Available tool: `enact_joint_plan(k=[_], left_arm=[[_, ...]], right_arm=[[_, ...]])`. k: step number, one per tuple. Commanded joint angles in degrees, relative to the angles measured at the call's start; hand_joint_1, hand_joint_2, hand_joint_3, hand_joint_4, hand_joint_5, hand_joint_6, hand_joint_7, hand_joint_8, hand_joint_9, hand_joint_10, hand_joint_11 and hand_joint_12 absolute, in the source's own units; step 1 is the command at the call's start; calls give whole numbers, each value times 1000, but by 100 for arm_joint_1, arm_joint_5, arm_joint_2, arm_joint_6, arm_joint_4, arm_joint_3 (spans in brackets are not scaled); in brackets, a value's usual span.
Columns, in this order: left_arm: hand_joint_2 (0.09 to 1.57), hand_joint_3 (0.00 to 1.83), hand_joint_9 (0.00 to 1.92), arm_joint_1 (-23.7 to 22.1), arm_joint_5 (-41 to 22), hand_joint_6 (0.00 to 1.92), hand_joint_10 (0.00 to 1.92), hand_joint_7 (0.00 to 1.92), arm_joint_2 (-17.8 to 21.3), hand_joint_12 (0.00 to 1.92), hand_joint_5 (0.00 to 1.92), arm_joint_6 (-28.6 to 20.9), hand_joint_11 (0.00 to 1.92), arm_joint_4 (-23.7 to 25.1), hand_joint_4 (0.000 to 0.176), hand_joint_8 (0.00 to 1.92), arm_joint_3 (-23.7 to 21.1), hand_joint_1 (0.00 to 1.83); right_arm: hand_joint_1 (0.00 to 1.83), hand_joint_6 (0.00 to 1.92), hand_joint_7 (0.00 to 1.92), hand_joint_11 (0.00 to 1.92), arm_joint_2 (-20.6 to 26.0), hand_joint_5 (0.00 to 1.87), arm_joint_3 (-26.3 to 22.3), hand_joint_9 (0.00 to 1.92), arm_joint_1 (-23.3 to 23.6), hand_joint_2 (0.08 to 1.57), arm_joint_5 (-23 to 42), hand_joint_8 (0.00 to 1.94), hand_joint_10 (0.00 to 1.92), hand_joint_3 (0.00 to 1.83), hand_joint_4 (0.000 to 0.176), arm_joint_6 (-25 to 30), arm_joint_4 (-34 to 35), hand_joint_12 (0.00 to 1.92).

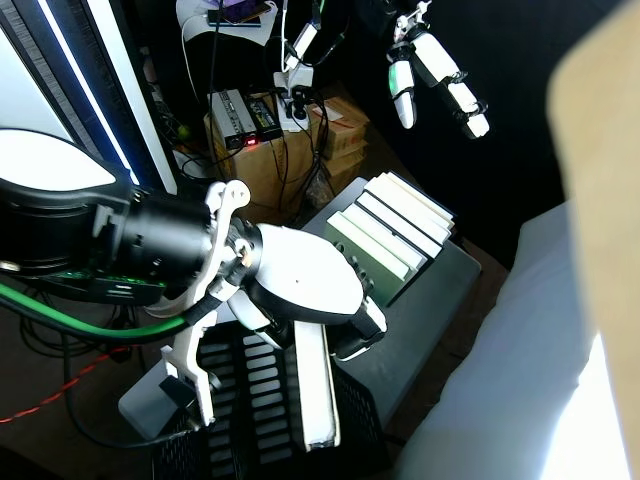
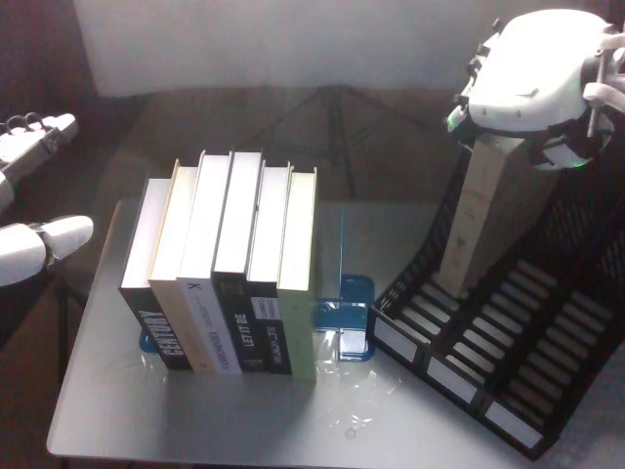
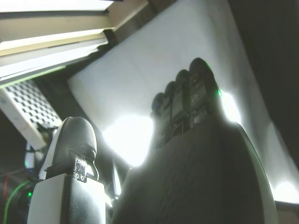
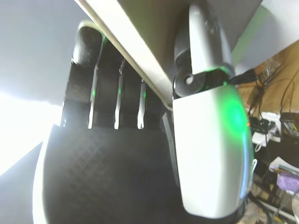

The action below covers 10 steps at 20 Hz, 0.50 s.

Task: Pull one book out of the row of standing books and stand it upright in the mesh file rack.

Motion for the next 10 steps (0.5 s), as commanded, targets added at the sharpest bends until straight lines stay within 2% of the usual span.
enact_joint_plan(k=[1,3,4,7,8,9,10], left_arm=[[1344,1,0,-14,-724,0,0,0,4,0,41,-62,0,-84,0,0,63,507],[1353,4,0,-10,-723,1,0,0,0,0,20,-66,0,-84,1,0,64,469],[1349,1,0,-11,-728,5,0,0,0,0,30,-67,0,-84,0,0,70,508],[1342,0,0,-13,-769,6,0,0,-5,0,37,-78,0,-84,5,0,78,495],[1343,0,0,-13,-775,5,0,0,-7,0,36,-79,0,-83,5,0,82,498],[1345,0,0,-14,-781,7,0,0,-14,0,41,-88,0,-83,0,0,90,500],[1346,1,0,-14,-786,2,0,0,-19,0,31,-92,0,-83,4,0,95,473]], right_arm=[[1366,1059,896,653,50,861,73,830,-6,1156,-332,1152,1412,0,0,-63,-21,1736],[1377,978,964,743,-49,872,209,877,-67,1137,-358,1058,1382,0,0,-63,-21,1676],[1374,946,956,755,-78,869,261,837,-78,1144,-358,1104,1443,1,0,-62,-21,1722],[1356,1129,900,594,-183,763,409,746,-126,1187,-401,1218,1522,4,0,-52,-21,1785],[1365,1087,961,585,-211,803,450,772,-155,1167,-405,1129,1455,0,0,-48,4,1742],[1365,1098,976,525,-251,808,503,758,-183,1163,-406,1122,1433,0,0,-48,46,1729],[1364,1092,966,483,-282,822,531,738,-200,1165,-400,1160,1425,1,0,-48,68,1723]])
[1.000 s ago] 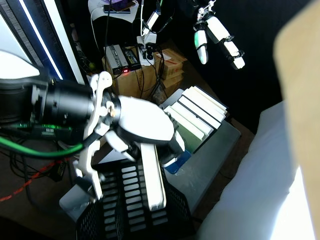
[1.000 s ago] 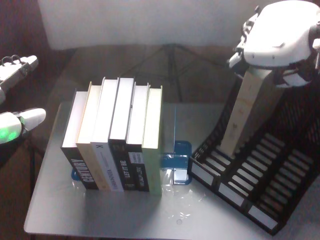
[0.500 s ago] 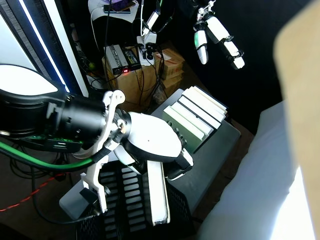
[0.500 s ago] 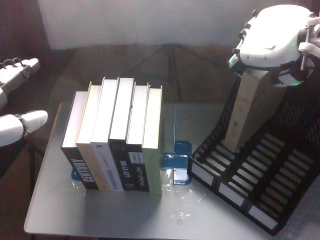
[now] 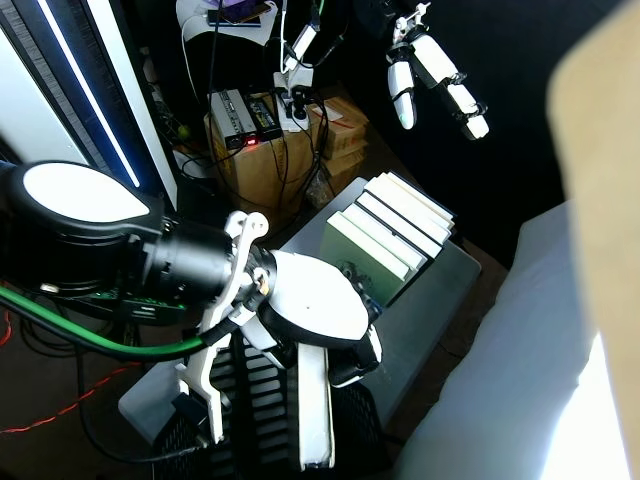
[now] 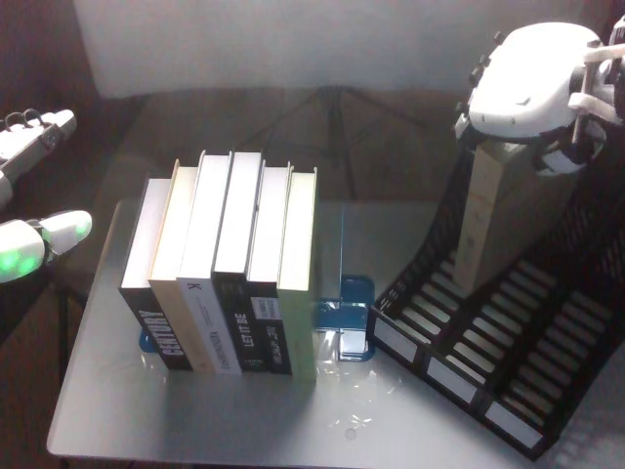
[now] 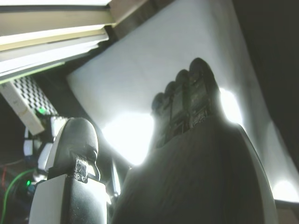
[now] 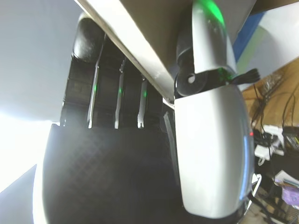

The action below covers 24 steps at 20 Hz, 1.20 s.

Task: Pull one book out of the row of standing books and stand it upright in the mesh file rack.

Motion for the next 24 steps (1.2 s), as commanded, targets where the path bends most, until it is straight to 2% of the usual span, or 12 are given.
enact_joint_plan(k=[1,3,6,9,12,14,16,17,18,22,23,24], left_arm=[[1351,3,0,-13,-717,1,0,0,-11,0,24,-35,0,-74,4,0,55,455],[1349,1,0,-13,-720,4,0,0,-26,0,32,-46,0,-74,0,0,67,477],[1352,2,0,-13,-712,1,0,0,-34,0,24,-51,0,-70,0,0,77,454],[1352,1,0,-12,-706,0,0,0,-46,0,22,-51,0,-70,1,0,90,468],[1355,2,0,-12,-701,0,0,0,-59,0,20,-56,0,-70,4,0,101,467],[1352,0,0,-11,-698,5,0,0,-70,0,33,-62,0,-70,0,0,114,484],[1352,0,0,-11,-704,7,0,0,-77,0,43,-72,0,-70,0,0,121,498],[1357,2,0,-11,-705,3,0,0,-80,0,37,-72,0,-70,0,0,121,485],[1359,3,0,-12,-708,0,0,0,-82,0,28,-72,0,-68,0,0,125,486],[1356,1,0,-12,-741,3,0,0,-96,0,34,-85,0,-56,0,0,144,489],[1356,1,0,-12,-745,4,0,0,-104,0,36,-92,0,-54,0,0,148,489],[1356,1,0,-12,-744,4,0,0,-109,0,37,-96,0,-53,0,0,152,496]], right_arm=[[1366,1028,955,551,41,852,53,750,22,1160,-261,1186,1421,0,0,-53,-10,1719],[1362,1084,904,611,-40,805,137,768,-37,1174,-240,1235,1455,3,0,-53,32,1732],[1355,1178,901,458,-113,760,203,713,-92,1194,-222,1246,1497,2,0,-53,83,1810],[1360,1079,926,539,-185,817,289,746,-143,1175,-125,1203,1459,0,0,-53,191,1757],[1347,1187,889,356,-247,795,323,671,-171,1197,-56,1256,1480,1,0,-54,213,1793],[1193,1137,886,327,-308,852,390,678,-207,1180,-26,1250,1215,0,0,-54,265,1806],[1177,1220,859,267,-350,785,424,621,-218,1208,-24,1316,1316,0,0,-54,275,1890],[1156,1274,767,230,-367,740,446,514,-224,1246,-25,1467,1488,4,0,-54,275,1915],[1213,1019,882,453,-376,883,472,669,-225,1186,-25,1354,1493,0,0,-54,281,1920],[1222,976,884,531,-383,896,533,726,-224,1172,-14,1362,1418,0,0,-54,286,1837],[1331,896,869,538,-401,907,565,728,-223,1176,17,1329,1534,1,0,-54,286,1869],[1260,917,880,574,-406,900,578,740,-223,1171,29,1396,1540,2,0,-54,289,1910]])
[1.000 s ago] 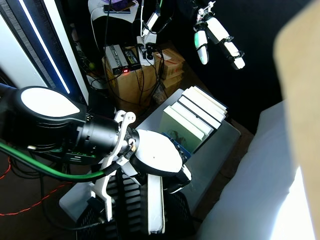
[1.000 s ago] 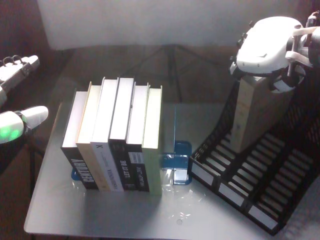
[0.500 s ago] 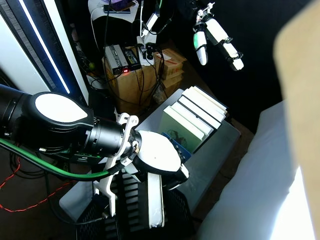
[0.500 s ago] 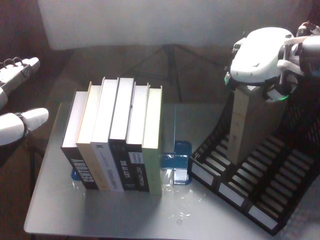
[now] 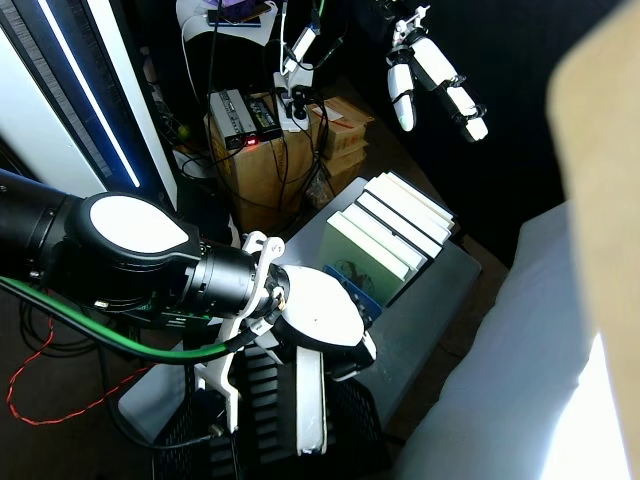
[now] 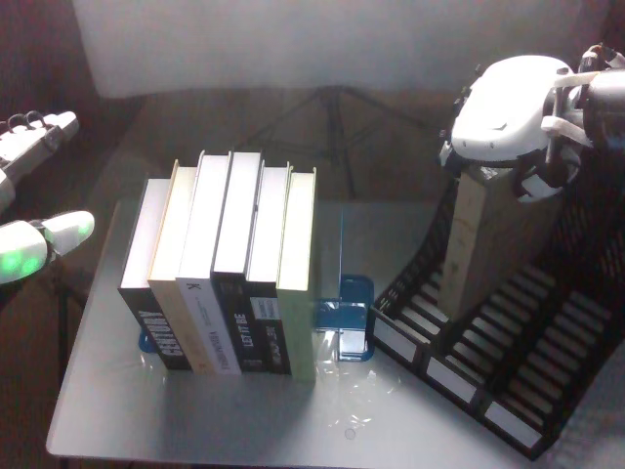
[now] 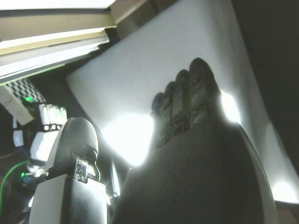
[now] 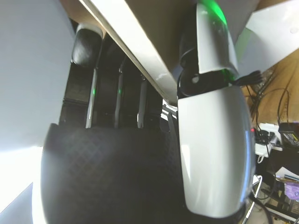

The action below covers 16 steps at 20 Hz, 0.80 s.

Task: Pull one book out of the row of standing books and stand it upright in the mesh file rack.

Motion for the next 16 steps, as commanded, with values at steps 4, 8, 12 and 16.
enact_joint_plan(k=[4,8,12,16], left_arm=[[1356,1,0,-30,-712,6,0,0,-25,0,46,-45,0,-71,0,0,58,501],[1358,1,0,-29,-704,3,0,0,-38,0,45,-44,0,-71,0,0,65,484],[1357,0,0,-29,-708,4,0,0,-56,0,47,-50,0,-71,0,0,75,511],[1360,1,0,-29,-715,1,0,0,-70,0,40,-62,0,-71,0,0,86,484]], right_arm=[[1229,998,838,555,66,853,68,710,20,1195,-160,1485,1566,5,0,-56,-34,1915],[1225,983,850,473,119,881,90,701,20,1186,-155,1447,1550,0,0,-53,-59,1921],[1211,1041,837,413,76,855,144,649,-3,1195,-141,1446,1490,3,0,-53,-36,1921],[1213,1024,854,444,67,873,234,671,-44,1186,-140,1408,1462,0,0,-23,-25,1885]])
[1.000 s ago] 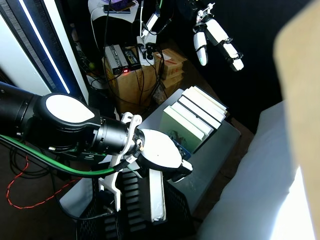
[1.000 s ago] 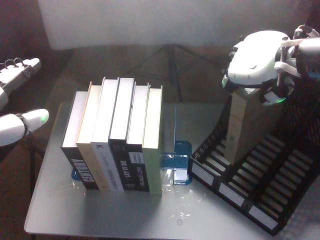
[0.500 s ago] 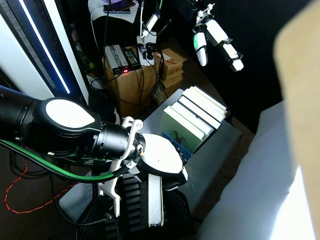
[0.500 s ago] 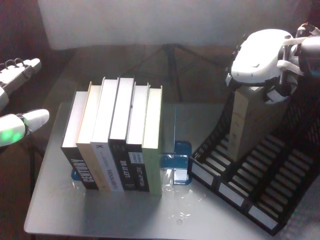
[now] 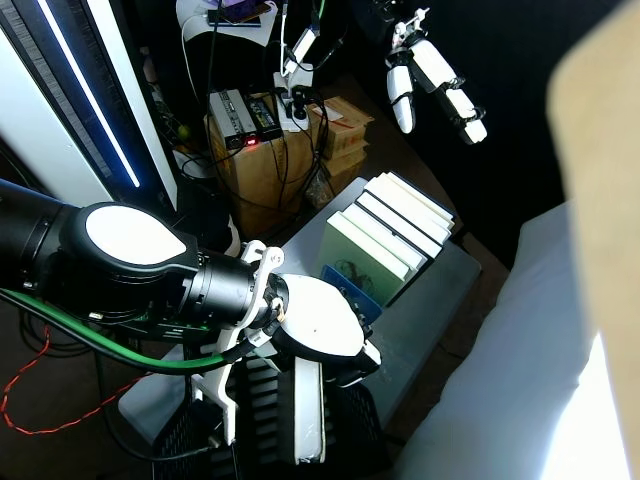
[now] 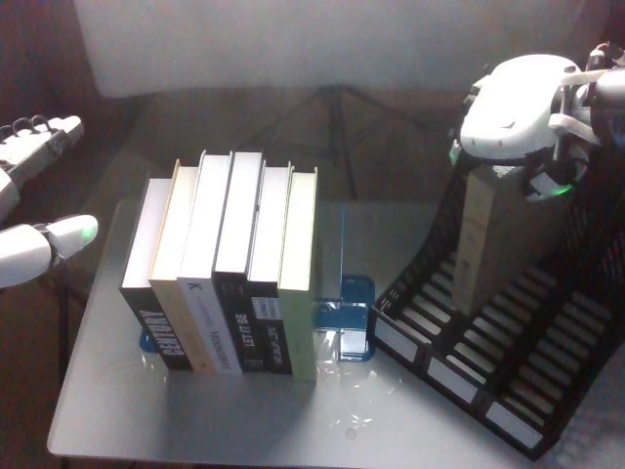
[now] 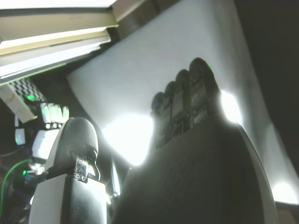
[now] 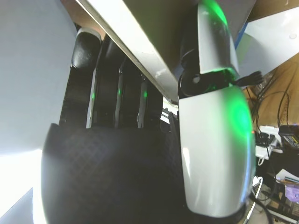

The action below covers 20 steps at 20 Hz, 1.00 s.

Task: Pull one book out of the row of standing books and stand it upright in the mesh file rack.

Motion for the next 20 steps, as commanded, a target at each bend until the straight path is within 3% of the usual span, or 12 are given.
enact_joint_plan(k=[1,4,5,7,8,9,10,11,12,14,16,20], left_arm=[[1357,0,0,-29,-714,3,0,0,0,0,46,-42,0,-80,0,0,45,495],[1356,0,0,-29,-719,0,0,0,-2,0,38,-45,0,-80,0,0,45,492],[1359,1,0,-29,-719,0,0,0,-2,0,26,-46,0,-80,0,0,45,471],[1357,0,0,-29,-719,5,0,0,-3,0,38,-47,0,-80,0,0,45,479],[1356,0,0,-29,-718,4,0,0,-3,0,36,-48,0,-80,0,0,46,478],[1354,0,0,-29,-718,6,0,0,-4,0,42,-49,0,-80,0,0,47,478],[1357,0,0,-29,-719,5,0,0,-4,0,40,-49,0,-80,0,0,48,480],[1357,0,0,-29,-719,4,0,0,-4,0,37,-49,0,-80,0,0,48,479],[1356,0,0,-29,-719,5,0,0,-7,0,43,-49,0,-80,0,0,50,492],[1354,0,0,-29,-715,4,0,0,-11,0,42,-49,0,-80,0,0,52,492],[1356,0,0,-29,-715,4,0,0,-11,0,44,-49,0,-80,0,0,55,493],[1356,0,0,-29,-712,2,0,0,-14,0,42,-49,0,-80,0,0,54,467]], right_arm=[[1218,995,802,555,88,846,65,660,-25,1208,-227,1538,1646,3,0,-19,21,1914],[1195,1083,714,490,48,764,127,575,-73,1258,-229,1682,1727,3,0,-8,42,1921],[1202,1105,760,443,48,777,128,598,-78,1243,-229,1587,1569,0,0,-7,59,1921],[1213,1075,805,513,49,796,119,654,-85,1224,-253,1525,1570,0,0,-7,63,1921],[1154,1367,794,343,60,699,111,606,-87,1245,-266,1363,1342,6,0,-7,63,1841],[1069,1466,654,125,70,643,109,490,-89,1292,-271,900,1111,4,0,-7,63,1768],[1059,1479,652,71,77,636,104,467,-90,1298,-276,615,970,1,0,-7,63,1723],[1135,951,635,13,81,464,101,420,-92,1233,-280,381,835,0,0,-7,63,1689],[1134,710,642,2,83,458,100,418,-97,1205,-281,256,791,0,0,-7,63,1672],[1127,625,591,0,88,373,99,297,-106,1190,-281,156,820,0,0,-8,62,1551],[1114,636,529,0,99,317,97,188,-110,1191,-284,97,918,0,0,-8,63,1617],[1182,534,559,0,115,409,76,234,-110,1141,-292,48,966,0,0,-7,64,1680]])
